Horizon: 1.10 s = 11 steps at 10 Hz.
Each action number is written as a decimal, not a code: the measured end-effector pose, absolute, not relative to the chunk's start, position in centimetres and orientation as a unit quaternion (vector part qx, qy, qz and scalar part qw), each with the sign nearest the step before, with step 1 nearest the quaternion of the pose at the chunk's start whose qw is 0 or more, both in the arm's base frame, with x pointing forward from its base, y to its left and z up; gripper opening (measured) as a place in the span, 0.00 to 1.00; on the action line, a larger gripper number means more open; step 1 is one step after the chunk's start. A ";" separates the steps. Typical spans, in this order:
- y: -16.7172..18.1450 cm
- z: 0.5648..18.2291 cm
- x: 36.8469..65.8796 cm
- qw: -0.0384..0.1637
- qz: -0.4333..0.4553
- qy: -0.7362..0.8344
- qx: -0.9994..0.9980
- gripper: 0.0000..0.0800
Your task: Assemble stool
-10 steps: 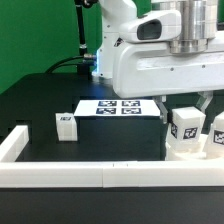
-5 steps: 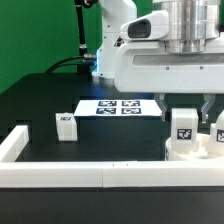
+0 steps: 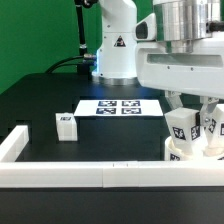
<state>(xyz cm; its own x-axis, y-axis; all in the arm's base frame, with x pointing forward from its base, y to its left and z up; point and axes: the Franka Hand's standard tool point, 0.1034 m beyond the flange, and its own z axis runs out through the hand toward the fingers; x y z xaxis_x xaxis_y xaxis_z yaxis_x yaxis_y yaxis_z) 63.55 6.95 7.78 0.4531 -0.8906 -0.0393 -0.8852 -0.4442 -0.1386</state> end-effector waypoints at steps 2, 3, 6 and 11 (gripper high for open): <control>7.5 7.8 63.5 0.070 -0.016 0.558 -0.827 0.43; 7.5 7.8 63.5 0.072 -0.013 0.592 -0.802 0.43; 8.2 7.6 63.6 0.075 0.007 0.699 -0.711 0.43; 11.4 7.4 64.4 0.095 0.024 0.855 -0.509 0.43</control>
Offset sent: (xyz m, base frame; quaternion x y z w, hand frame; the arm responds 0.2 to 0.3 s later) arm 0.0000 0.0000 0.0000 0.0000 0.0000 0.1938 0.9810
